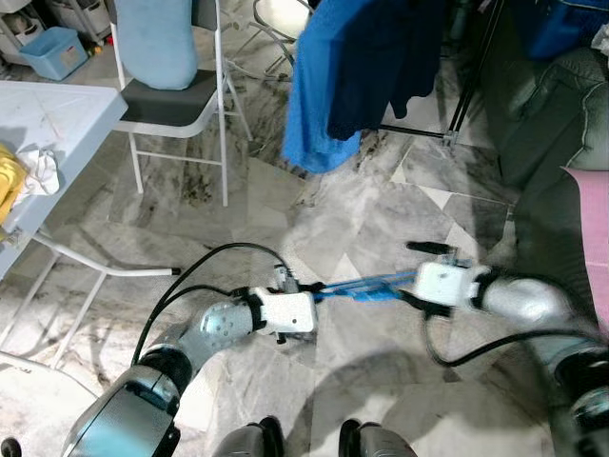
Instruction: Hang hanger
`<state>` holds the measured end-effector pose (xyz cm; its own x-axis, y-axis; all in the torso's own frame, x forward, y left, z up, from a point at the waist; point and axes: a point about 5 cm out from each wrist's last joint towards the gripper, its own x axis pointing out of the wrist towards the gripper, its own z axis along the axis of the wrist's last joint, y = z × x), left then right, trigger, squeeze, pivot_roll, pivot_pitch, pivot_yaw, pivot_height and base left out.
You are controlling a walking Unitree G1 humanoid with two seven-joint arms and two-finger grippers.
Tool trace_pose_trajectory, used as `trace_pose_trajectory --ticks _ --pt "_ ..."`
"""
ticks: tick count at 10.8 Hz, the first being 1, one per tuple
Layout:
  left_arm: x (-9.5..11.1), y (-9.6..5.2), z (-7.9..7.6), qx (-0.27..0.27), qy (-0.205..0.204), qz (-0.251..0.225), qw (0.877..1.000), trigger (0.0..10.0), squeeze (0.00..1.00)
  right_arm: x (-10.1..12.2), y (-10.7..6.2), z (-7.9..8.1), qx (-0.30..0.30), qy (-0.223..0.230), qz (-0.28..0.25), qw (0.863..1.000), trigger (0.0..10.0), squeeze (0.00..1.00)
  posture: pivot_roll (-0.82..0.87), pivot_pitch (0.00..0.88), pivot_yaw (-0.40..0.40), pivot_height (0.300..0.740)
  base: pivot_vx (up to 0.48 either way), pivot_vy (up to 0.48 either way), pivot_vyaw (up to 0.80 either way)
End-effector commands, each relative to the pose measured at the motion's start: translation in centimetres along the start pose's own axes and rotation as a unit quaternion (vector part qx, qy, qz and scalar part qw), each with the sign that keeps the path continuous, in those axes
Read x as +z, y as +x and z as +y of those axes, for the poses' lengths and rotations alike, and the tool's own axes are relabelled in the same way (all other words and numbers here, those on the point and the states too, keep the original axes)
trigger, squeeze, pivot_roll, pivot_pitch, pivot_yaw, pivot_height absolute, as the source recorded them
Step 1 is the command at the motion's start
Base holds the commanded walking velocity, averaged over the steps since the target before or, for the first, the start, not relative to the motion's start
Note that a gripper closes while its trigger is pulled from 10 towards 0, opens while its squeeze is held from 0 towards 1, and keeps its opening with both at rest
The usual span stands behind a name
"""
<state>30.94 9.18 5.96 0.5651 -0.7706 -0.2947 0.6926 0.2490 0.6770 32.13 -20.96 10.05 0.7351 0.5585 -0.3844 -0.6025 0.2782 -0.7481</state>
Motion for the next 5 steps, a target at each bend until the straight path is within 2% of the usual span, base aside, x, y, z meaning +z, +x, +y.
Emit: trace_pose_trajectory --ticks 1,2,3,4,5 --pt "-1.5 -1.0 -0.5 0.020 -0.025 0.038 0.999 10.0 0.00 0.0 -0.3 -0.4 -0.045 0.000 -0.002 0.999 10.0 0.00 -0.10 0.191 0.072 0.740 0.000 0.000 0.00" --pt "-2.5 -1.7 -1.1 0.038 -0.037 0.065 0.996 10.0 0.00 -0.3 -0.6 -0.8 -0.091 0.008 0.004 0.996 10.0 0.00 -0.10 0.191 0.072 0.740 0.000 0.000 0.00" --pt "-3.5 -2.3 -1.5 0.054 -0.056 0.095 0.992 10.0 0.00 -0.7 -1.0 -0.7 -0.111 0.012 0.013 0.994 10.0 0.00 -0.10 0.190 0.071 0.740 0.000 0.000 0.00" --pt "-4.8 -3.2 -1.9 0.089 -0.089 0.141 0.982 10.0 0.00 -1.4 -1.5 -0.5 -0.137 0.015 0.028 0.990 10.0 0.00 -0.10 0.188 0.064 0.740 0.000 0.000 0.00" --pt "-5.9 -3.9 -2.2 0.124 -0.137 0.180 0.966 10.0 0.00 -1.9 -1.5 0.1 -0.167 0.059 0.039 0.983 10.0 0.00 -0.10 0.188 0.064 0.740 0.000 0.000 0.00"
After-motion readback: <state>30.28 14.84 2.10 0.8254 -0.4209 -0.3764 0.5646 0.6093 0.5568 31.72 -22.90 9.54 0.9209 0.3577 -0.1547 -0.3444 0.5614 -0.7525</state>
